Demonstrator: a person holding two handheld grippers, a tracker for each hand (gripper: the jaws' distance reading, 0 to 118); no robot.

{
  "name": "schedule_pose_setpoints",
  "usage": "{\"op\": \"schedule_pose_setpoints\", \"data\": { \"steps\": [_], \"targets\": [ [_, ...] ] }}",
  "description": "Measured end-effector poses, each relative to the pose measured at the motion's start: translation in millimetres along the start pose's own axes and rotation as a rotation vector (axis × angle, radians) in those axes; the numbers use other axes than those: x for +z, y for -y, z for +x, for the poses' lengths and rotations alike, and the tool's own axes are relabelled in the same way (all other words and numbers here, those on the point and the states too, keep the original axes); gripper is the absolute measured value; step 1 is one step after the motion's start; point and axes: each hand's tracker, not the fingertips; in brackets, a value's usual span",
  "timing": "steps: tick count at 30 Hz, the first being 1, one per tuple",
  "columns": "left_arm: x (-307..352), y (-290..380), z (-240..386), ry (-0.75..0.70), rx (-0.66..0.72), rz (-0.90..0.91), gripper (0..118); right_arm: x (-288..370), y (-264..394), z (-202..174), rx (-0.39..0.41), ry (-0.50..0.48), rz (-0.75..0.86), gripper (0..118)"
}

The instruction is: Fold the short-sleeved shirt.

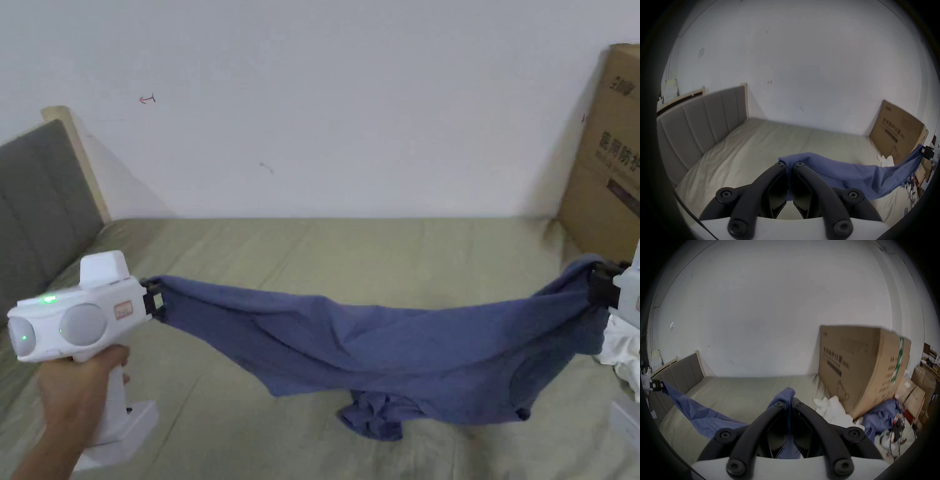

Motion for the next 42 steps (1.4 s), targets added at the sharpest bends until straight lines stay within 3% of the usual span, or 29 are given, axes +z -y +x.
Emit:
{"op": "schedule_pose_setpoints", "data": {
  "steps": [11, 23, 34, 42],
  "targets": [
    [-3, 196, -61, -0.093, 0.061, -0.33, 3, 15, 177, 17, -0.088, 0.077, -0.319, 2],
    [89, 242, -100, -0.111, 0.169, -0.338, 3, 114, 231, 36, -0.263, 0.078, -0.354, 2],
    [158, 277, -117, -0.131, 0.122, -0.356, 3, 193, 261, 40, -0.234, 0.048, -0.411, 2],
    [148, 314, -121, -0.175, 0.117, -0.464, 3, 178, 304, 40, -0.208, 0.102, -0.577, 2]
  ]
}}
